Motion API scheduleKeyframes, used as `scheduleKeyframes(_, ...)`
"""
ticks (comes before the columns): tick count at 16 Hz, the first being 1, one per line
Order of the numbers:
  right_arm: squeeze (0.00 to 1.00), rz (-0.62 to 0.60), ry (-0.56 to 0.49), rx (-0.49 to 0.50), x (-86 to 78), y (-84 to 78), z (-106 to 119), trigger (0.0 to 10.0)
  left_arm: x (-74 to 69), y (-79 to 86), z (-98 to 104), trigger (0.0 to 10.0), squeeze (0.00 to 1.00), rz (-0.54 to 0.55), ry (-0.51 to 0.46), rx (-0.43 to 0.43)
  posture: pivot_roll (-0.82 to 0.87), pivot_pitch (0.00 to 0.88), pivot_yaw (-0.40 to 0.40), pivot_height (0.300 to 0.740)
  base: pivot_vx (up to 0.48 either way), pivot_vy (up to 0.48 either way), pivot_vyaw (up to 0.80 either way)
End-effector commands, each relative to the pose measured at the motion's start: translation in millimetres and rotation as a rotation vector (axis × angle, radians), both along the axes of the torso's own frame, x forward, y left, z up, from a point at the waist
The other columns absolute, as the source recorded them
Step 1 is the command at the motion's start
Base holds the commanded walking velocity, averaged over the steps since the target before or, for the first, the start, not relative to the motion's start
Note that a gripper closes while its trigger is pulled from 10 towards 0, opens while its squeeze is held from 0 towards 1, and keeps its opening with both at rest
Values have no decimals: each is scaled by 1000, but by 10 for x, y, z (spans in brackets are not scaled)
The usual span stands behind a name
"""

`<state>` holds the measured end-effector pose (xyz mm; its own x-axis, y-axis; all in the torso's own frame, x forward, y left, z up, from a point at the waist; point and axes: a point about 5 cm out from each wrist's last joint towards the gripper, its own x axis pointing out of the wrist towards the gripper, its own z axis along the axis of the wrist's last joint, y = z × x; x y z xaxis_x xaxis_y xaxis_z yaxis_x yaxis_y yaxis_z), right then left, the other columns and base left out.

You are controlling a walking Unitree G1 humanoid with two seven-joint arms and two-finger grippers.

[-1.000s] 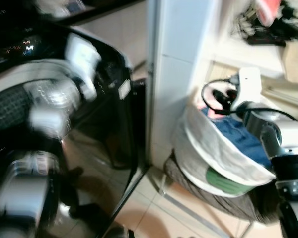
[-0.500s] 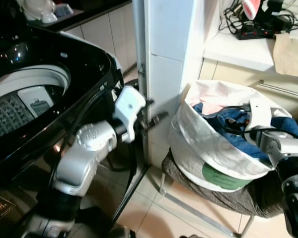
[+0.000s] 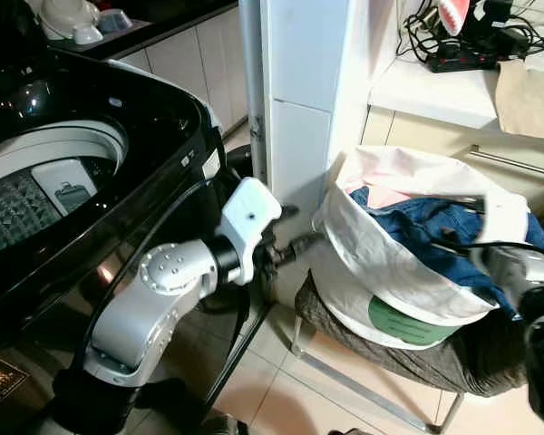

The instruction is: Clothes washing

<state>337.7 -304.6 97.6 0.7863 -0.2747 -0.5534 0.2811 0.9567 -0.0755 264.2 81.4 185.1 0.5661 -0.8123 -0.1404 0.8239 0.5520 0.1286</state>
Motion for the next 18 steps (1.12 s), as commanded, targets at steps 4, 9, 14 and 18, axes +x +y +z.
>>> scheduleKeyframes(4,635,-33,59,20,-165,-269,3,10000,-130,-25,55,10000,0,-71,15,16,29,83,49,740,0,0,0)
scheduleKeyframes(9,0,1,121,63,-296,-367,-60,10000,-212,-56,48,10000,0,-153,46,39,16,72,52,740,0,0,0)
scheduleKeyframes(14,0,63,171,166,-372,-297,-175,10000,-277,-58,45,10000,0,-187,67,31,11,58,48,740,0,0,0)
scheduleKeyframes(18,0,53,161,239,-399,-252,-248,0,-287,-75,63,10000,0,-204,68,34,15,54,46,740,0,0,0)
